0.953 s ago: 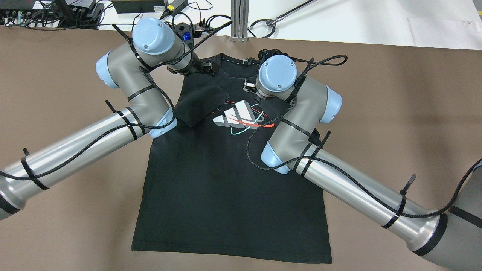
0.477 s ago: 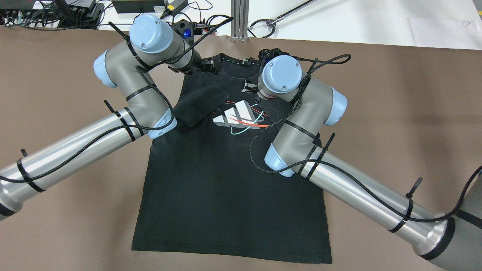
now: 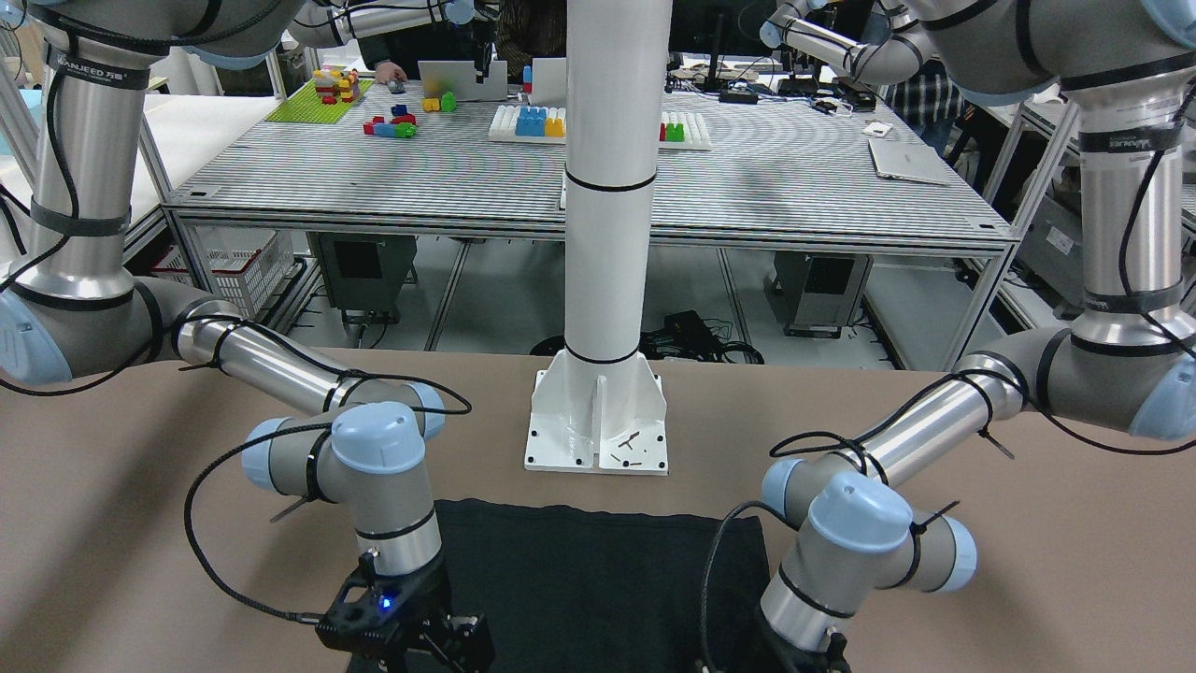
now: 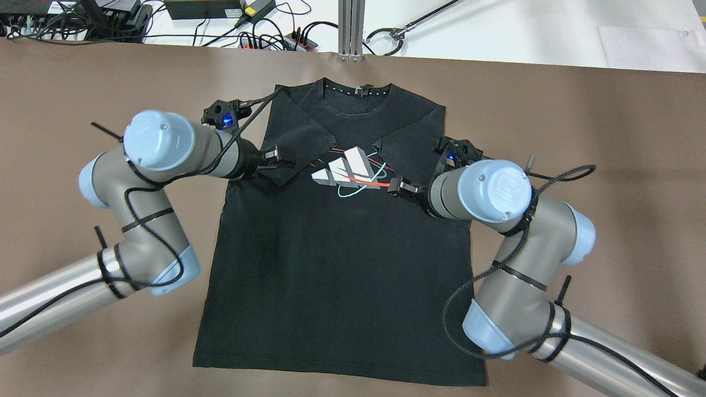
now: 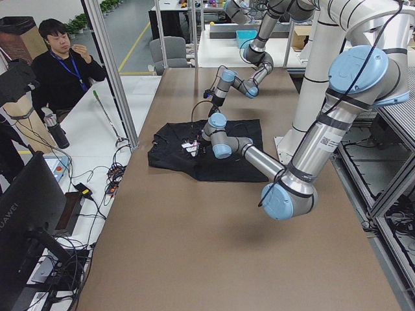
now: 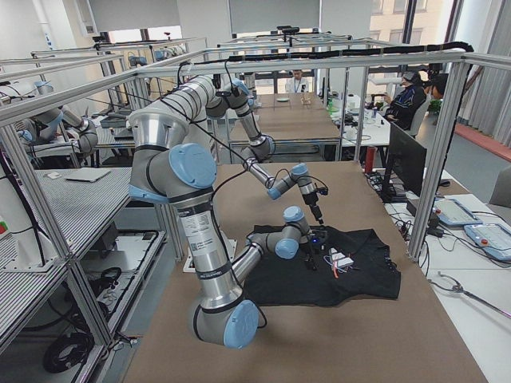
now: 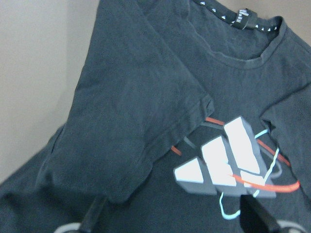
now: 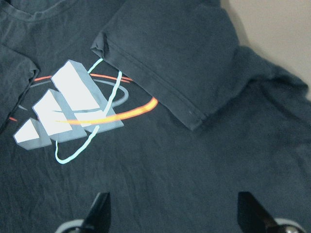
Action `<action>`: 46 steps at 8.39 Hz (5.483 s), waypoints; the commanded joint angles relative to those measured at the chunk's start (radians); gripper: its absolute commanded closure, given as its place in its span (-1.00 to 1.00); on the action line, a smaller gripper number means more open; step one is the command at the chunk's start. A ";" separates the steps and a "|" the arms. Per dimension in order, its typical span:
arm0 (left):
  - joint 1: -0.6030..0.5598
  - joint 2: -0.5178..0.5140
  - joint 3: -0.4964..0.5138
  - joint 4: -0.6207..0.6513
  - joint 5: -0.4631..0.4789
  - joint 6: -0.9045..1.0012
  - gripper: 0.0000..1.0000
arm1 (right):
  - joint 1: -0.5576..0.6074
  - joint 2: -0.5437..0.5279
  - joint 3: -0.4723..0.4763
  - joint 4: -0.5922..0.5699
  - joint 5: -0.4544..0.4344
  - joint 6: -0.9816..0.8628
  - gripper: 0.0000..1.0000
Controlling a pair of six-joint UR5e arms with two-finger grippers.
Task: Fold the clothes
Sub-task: 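Release the sleeves and move both grippers to the shirt hem corners, then grasp the hem corners nearest the robot with both grippers, then lift the hem with both grippers and fold it over toward the collar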
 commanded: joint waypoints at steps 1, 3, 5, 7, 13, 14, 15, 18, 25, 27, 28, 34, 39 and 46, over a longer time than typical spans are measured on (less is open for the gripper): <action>0.173 0.272 -0.310 -0.004 0.122 -0.226 -0.90 | -0.110 -0.210 0.232 0.013 -0.032 0.244 -0.85; 0.345 0.391 -0.425 -0.004 0.297 -0.348 -0.91 | -0.234 -0.310 0.318 0.045 -0.157 0.351 -0.85; 0.466 0.457 -0.465 -0.006 0.387 -0.425 -0.91 | -0.375 -0.449 0.335 0.210 -0.296 0.432 -0.85; 0.538 0.518 -0.467 -0.007 0.423 -0.456 -0.91 | -0.438 -0.566 0.341 0.338 -0.364 0.451 -0.85; 0.598 0.610 -0.447 -0.044 0.428 -0.459 -0.89 | -0.440 -0.567 0.347 0.340 -0.368 0.471 -0.85; 0.615 0.609 -0.444 -0.044 0.455 -0.459 -0.84 | -0.440 -0.567 0.347 0.341 -0.368 0.469 -0.85; 0.621 0.607 -0.444 -0.044 0.462 -0.459 -0.46 | -0.440 -0.567 0.347 0.340 -0.368 0.466 -0.85; 0.624 0.610 -0.444 -0.044 0.462 -0.451 0.62 | -0.440 -0.568 0.347 0.340 -0.368 0.464 -0.85; 0.620 0.598 -0.469 -0.043 0.457 -0.442 1.00 | -0.583 -0.682 0.338 0.334 -0.448 0.463 -0.81; 0.620 0.595 -0.472 -0.043 0.459 -0.442 1.00 | -0.647 -0.682 0.314 0.332 -0.524 0.486 -0.69; 0.618 0.597 -0.472 -0.043 0.459 -0.442 1.00 | -0.656 -0.677 0.285 0.338 -0.552 0.510 -0.44; 0.612 0.600 -0.498 -0.043 0.453 -0.442 1.00 | -0.656 -0.673 0.298 0.338 -0.564 0.511 1.00; 0.414 0.565 -0.691 0.162 0.228 -0.321 1.00 | -0.603 -0.658 0.600 0.111 -0.482 0.292 1.00; 0.006 0.250 -0.726 0.577 -0.442 -0.034 1.00 | -0.113 -0.455 0.669 -0.222 0.269 -0.113 1.00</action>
